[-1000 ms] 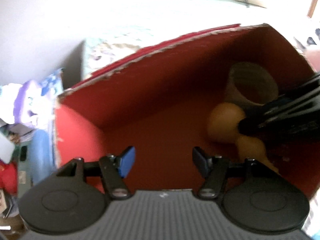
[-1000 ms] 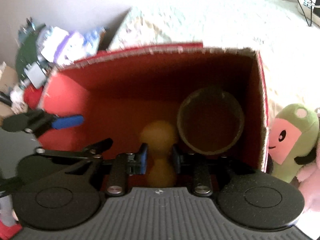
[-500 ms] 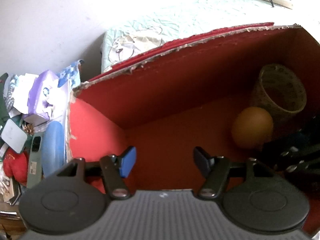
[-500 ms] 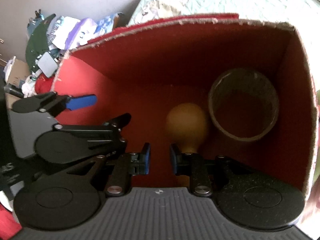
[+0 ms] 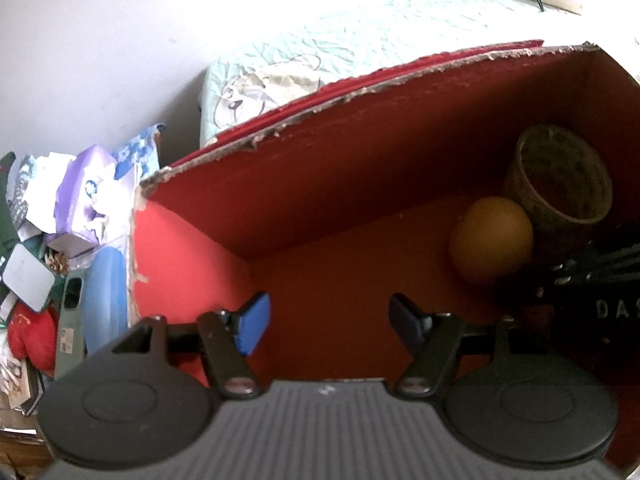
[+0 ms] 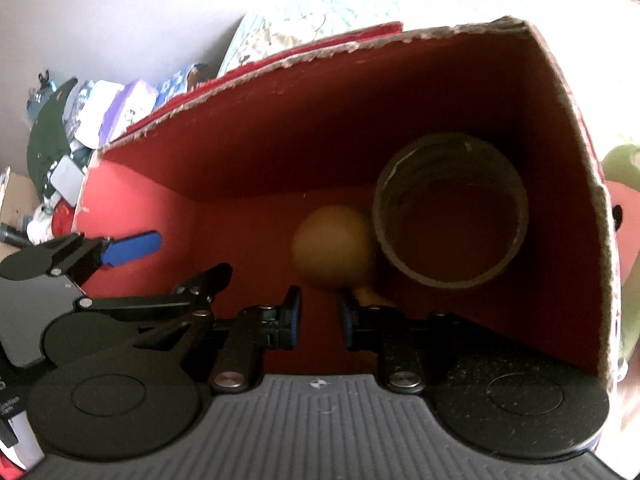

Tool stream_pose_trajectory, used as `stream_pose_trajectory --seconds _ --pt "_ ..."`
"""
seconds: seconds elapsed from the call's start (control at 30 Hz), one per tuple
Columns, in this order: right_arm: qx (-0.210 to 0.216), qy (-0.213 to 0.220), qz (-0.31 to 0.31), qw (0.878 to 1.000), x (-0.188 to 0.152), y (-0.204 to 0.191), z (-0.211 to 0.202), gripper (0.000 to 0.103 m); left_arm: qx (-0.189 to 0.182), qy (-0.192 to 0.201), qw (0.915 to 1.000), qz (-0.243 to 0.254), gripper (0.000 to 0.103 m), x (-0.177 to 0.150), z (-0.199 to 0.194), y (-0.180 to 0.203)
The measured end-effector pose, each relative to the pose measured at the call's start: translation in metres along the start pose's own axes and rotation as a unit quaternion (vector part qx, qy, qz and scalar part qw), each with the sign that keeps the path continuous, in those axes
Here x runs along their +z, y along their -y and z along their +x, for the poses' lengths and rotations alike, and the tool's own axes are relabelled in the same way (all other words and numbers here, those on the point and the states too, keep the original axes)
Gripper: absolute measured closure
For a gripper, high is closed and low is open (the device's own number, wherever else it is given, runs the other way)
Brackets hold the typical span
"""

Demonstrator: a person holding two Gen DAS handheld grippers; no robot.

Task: Organize objects
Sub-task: 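Withdraw the open right tool up out of the red box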

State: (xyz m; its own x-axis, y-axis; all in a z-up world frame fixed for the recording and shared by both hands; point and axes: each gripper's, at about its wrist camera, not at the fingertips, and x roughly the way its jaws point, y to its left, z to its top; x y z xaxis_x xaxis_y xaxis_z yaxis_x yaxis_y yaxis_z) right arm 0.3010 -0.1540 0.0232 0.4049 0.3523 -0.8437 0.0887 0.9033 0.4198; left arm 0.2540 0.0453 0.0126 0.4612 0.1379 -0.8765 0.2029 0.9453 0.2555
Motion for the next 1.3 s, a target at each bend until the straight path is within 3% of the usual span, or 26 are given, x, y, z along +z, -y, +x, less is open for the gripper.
stream_pose_trajectory --seconds 0.53,0.83,1.3 --pt "-0.027 0.027 -0.010 0.999 -0.006 -0.002 -0.001 0.080 0.011 0.004 0.9999 0.011 0.030 0.004 0.003 -0.003" --pt "-0.057 0.048 -0.053 0.996 -0.008 -0.007 -0.006 0.080 0.024 0.008 0.9996 0.011 0.029 0.007 0.004 -0.009" --pt "-0.047 0.051 -0.056 0.996 -0.005 -0.013 0.001 0.080 0.042 0.023 0.9987 0.018 0.029 0.010 0.006 -0.020"
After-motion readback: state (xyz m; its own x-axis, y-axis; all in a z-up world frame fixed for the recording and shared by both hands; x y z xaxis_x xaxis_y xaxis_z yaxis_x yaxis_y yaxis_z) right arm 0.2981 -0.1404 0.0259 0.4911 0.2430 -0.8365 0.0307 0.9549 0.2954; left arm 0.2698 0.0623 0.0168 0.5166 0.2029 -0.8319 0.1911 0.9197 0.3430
